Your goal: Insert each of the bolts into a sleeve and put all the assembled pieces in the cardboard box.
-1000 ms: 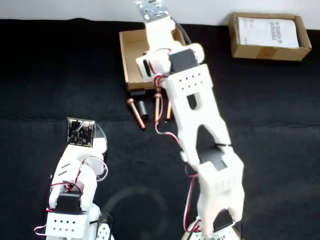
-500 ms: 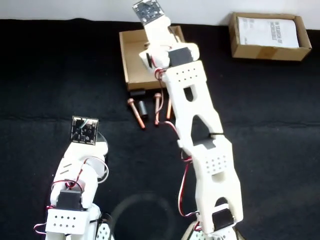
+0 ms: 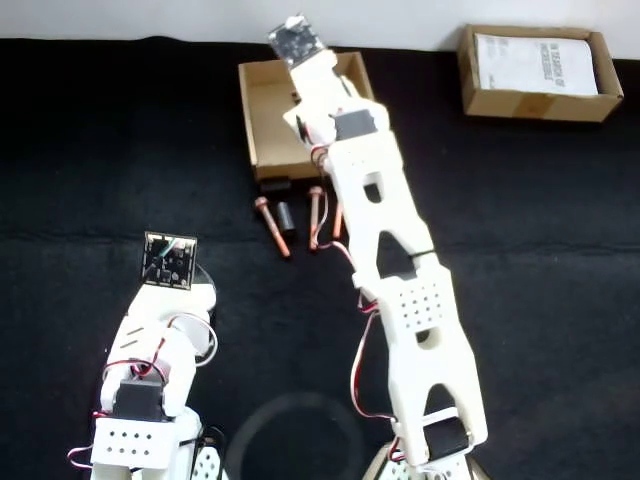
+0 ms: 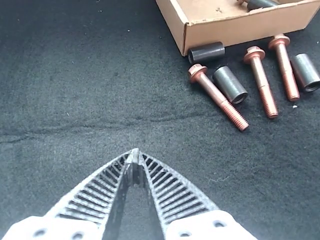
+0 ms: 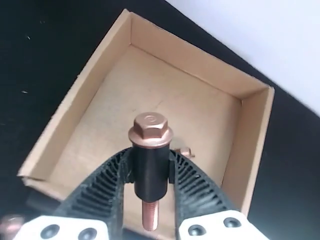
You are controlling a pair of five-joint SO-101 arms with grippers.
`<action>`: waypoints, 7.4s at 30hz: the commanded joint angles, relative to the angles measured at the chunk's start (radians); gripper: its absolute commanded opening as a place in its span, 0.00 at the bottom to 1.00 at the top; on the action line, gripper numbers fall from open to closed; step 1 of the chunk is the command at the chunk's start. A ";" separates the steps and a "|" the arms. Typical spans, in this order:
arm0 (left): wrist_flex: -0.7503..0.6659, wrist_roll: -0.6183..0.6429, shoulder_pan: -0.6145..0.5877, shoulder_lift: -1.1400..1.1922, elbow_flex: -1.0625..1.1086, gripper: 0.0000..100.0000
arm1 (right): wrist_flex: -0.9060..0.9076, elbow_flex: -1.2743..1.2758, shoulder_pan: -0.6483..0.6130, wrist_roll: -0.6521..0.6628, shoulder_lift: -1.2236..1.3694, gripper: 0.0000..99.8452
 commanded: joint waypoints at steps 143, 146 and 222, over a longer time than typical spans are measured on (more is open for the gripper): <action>0.224 0.219 0.002 0.013 -0.196 0.01 | 0.693 0.321 0.163 -0.275 -0.561 0.01; 0.250 0.219 0.041 0.051 -0.283 0.01 | 0.731 0.329 0.160 -0.275 -0.624 0.01; 1.019 0.499 0.189 2.744 -2.925 0.11 | 0.584 1.540 0.282 -0.170 -1.917 0.01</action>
